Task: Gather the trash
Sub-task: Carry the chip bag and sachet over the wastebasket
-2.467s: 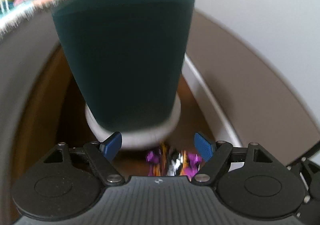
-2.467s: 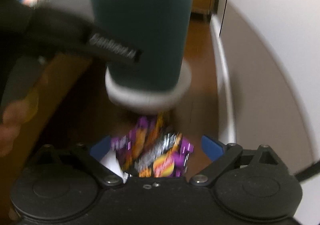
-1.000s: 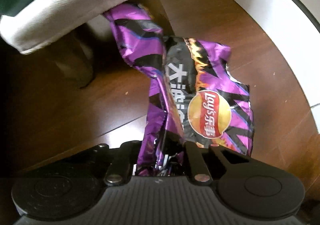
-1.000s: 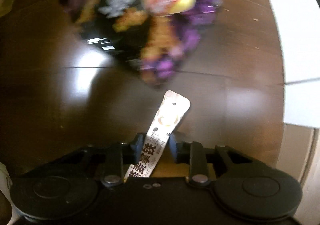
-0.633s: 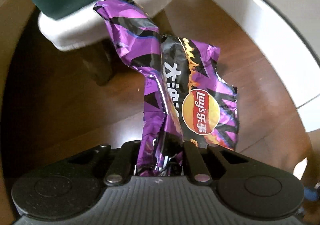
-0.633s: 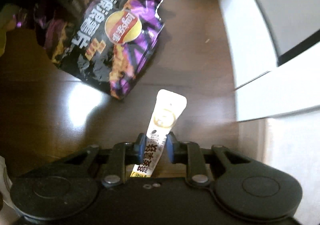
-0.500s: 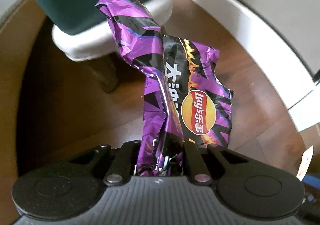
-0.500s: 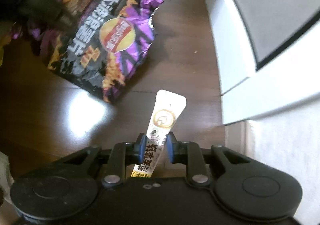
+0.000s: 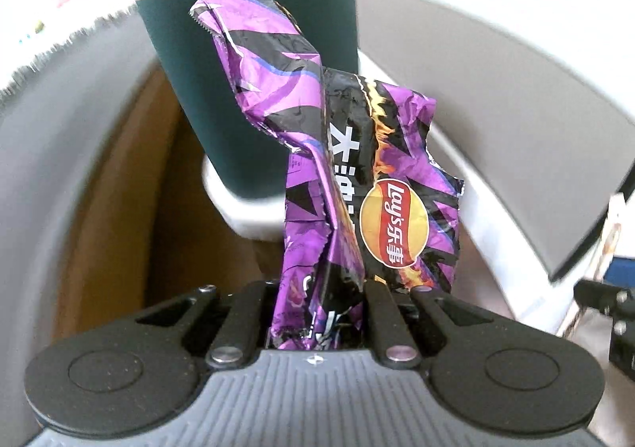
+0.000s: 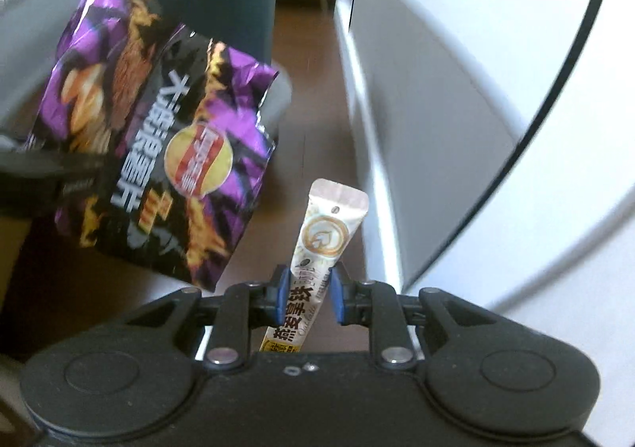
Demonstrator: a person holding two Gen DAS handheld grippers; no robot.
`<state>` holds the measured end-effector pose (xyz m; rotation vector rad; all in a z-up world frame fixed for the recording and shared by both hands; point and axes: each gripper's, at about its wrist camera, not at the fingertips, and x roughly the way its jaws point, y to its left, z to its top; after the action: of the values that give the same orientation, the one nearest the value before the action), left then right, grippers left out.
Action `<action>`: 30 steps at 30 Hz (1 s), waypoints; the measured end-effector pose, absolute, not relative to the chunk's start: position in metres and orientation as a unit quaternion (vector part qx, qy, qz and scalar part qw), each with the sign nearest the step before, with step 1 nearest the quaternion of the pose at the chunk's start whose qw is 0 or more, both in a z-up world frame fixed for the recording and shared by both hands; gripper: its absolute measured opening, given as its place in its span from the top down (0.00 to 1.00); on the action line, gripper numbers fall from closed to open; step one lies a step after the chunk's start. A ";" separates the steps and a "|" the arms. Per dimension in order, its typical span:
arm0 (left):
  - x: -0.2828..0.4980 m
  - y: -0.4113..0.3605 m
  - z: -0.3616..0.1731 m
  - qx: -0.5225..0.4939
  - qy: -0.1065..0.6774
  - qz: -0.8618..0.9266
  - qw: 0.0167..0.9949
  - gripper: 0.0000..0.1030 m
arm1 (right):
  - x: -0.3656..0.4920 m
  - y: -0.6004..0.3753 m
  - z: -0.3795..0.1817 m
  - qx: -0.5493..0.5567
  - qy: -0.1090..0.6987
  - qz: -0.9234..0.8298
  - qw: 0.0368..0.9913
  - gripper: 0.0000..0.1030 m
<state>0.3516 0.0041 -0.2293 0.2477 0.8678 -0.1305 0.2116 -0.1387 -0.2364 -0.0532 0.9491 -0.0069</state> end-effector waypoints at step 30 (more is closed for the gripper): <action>0.424 0.001 -0.029 0.077 0.218 -0.003 0.973 0.90 | 0.373 -0.085 -0.040 -0.070 0.228 0.006 0.971 0.80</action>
<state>0.4239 0.0012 -0.0289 0.1556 0.4393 -0.0052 0.3731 -0.0851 -0.0396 -0.1419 0.4601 0.0121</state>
